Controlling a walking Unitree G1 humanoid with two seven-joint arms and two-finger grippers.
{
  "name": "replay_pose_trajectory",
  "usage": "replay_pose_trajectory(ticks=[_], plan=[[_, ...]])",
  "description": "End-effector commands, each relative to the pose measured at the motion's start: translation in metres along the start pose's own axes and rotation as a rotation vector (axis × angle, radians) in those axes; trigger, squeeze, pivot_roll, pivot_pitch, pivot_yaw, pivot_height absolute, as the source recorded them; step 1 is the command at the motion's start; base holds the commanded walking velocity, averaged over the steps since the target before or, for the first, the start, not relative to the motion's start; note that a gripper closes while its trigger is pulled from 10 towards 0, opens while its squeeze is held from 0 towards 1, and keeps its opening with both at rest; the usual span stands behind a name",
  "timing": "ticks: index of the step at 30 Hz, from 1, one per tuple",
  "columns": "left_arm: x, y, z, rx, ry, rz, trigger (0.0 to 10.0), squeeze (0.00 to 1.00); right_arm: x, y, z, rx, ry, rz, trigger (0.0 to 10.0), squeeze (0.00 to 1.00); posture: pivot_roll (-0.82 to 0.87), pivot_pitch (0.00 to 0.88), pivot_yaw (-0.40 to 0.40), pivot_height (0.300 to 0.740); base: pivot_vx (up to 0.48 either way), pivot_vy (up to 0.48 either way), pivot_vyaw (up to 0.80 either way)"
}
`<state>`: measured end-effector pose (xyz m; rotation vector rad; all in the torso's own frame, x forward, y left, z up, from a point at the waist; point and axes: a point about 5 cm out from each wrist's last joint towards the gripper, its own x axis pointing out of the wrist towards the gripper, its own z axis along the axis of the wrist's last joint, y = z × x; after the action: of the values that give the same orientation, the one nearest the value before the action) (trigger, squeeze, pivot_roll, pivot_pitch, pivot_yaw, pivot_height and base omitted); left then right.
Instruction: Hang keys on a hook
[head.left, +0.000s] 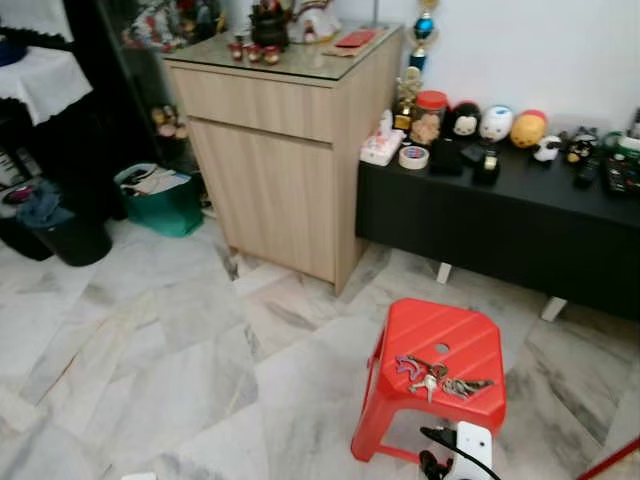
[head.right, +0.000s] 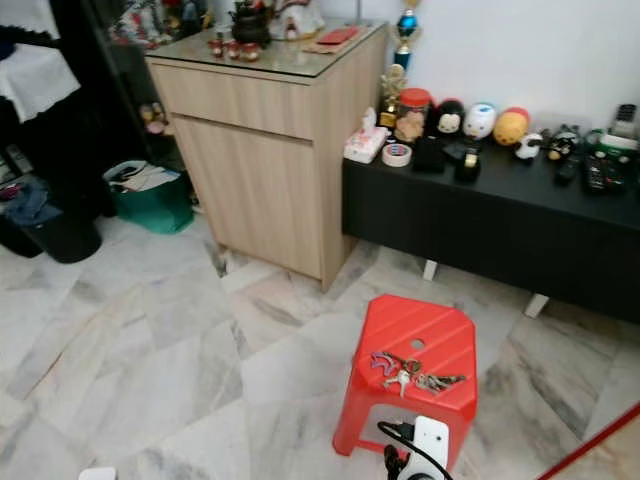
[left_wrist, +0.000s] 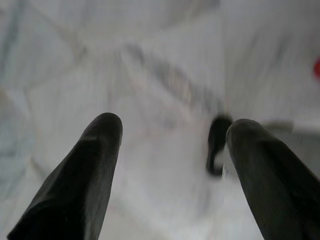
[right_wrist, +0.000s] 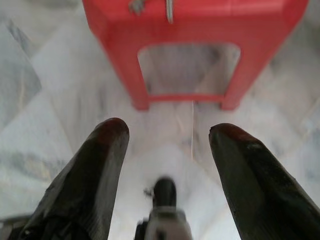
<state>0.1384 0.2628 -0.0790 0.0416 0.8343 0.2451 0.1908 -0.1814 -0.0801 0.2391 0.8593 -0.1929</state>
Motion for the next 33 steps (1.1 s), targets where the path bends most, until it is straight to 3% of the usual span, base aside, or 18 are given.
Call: replay_pose_trajectory(ticks=[1,4,7,8,12,18,26,33], plan=[[0.012,-0.002,0.076,-0.028,-0.324,-0.013,10.0,0.0,0.005,-0.005,0.068,-0.039,-0.245,0.01,10.0,0.0,0.07,0.0,-0.029,0.74,0.0,0.0,0.0],[0.01,-0.01,0.106,-0.028,-0.473,-0.074,10.0,0.0,0.003,-0.004,0.089,-0.074,-0.352,0.035,10.0,0.0,0.06,0.0,-0.033,0.74,0.0,0.0,0.0],[0.004,-0.017,0.121,-0.009,-0.589,-0.121,10.0,0.0,-0.001,0.0,0.105,-0.129,-0.455,0.083,10.0,0.0,0.05,0.0,-0.039,0.74,0.0,0.0,0.0],[-0.001,-0.019,0.129,0.046,-0.661,-0.118,10.0,0.0,-0.002,0.001,0.109,-0.127,-0.481,0.092,10.0,0.0,0.05,0.0,-0.048,0.74,0.0,0.0,0.0],[-0.012,-0.025,0.139,0.028,-0.764,-0.127,10.0,0.0,-0.007,-0.001,0.113,-0.112,-0.545,0.091,10.0,0.0,0.06,0.0,-0.056,0.74,0.0,0.0,0.0],[-0.032,-0.034,0.136,0.03,-0.824,-0.181,10.0,0.0,-0.017,-0.001,0.105,-0.151,-0.634,0.117,10.0,0.0,0.07,0.0,-0.051,0.74,0.0,0.0,0.0],[-0.031,-0.038,0.144,0.065,-0.82,-0.177,10.0,0.0,-0.017,0.003,0.11,-0.113,-0.645,0.1,10.0,0.0,0.07,0.0,-0.022,0.74,0.0,0.0,0.0],[-0.032,-0.032,0.155,0.078,-0.81,-0.184,10.0,0.0,-0.021,0.014,0.118,-0.096,-0.697,0.101,10.0,0.0,0.04,0.0,0.022,0.74,0.0,0.0,-0.66]])
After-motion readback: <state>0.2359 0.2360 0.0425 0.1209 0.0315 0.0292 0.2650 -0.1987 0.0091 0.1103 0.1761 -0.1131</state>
